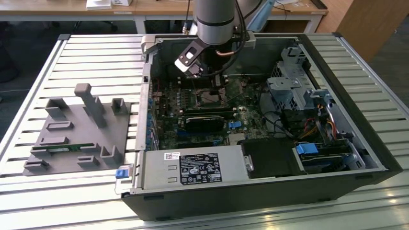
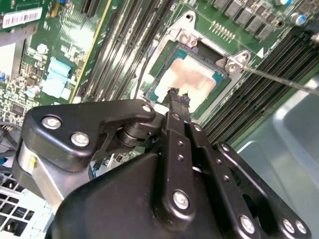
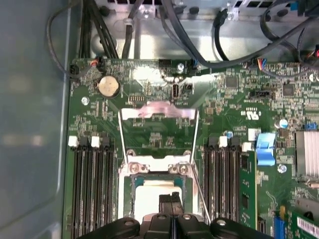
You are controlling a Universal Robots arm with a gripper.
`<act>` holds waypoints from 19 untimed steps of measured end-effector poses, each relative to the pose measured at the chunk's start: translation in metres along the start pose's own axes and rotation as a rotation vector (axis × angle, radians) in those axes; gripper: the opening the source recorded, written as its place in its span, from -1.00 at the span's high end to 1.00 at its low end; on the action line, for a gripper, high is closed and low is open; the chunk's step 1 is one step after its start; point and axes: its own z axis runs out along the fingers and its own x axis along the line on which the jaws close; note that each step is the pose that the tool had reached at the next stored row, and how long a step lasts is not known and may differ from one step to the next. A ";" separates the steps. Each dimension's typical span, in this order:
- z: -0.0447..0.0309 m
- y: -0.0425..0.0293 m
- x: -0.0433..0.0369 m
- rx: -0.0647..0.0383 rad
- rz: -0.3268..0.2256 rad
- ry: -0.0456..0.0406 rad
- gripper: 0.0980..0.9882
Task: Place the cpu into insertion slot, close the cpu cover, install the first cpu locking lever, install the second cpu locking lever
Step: 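Close the cpu cover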
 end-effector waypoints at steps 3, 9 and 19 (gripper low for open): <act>-0.0002 0.0014 -0.0001 0.001 0.000 -0.0002 0.98; -0.0076 0.0021 -0.0001 0.001 0.000 0.0000 0.98; -0.0097 0.0142 0.0000 0.012 0.000 -0.0003 0.98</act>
